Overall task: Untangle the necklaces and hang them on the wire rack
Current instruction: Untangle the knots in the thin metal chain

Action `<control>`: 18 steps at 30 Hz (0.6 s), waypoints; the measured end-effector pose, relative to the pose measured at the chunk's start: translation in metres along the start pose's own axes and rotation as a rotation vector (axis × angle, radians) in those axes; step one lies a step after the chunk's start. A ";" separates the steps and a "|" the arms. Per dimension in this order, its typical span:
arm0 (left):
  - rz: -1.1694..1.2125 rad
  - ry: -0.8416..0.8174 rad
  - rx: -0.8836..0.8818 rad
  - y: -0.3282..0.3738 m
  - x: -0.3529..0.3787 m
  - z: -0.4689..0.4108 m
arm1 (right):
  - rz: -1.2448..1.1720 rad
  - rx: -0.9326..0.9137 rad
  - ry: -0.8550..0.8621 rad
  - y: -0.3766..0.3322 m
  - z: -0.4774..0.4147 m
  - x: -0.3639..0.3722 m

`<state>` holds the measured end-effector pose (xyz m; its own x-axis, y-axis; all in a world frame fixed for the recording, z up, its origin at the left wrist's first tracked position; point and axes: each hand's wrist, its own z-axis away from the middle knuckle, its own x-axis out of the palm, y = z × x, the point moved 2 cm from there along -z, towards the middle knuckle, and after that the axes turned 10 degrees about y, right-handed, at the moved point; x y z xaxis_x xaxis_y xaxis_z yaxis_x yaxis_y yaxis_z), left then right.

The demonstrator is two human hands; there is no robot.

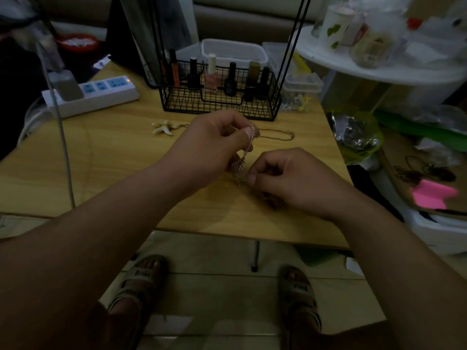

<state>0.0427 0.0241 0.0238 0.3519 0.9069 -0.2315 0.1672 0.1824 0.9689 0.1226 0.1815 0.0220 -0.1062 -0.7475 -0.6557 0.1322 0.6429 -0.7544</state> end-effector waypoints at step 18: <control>0.079 0.099 -0.051 0.009 0.002 0.004 | -0.351 0.013 0.035 -0.001 0.013 -0.029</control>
<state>0.0491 0.0259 0.0318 0.2688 0.9519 -0.1470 0.0947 0.1258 0.9875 0.1386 0.2002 0.0416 -0.1809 -0.9162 -0.3577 0.0941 0.3459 -0.9335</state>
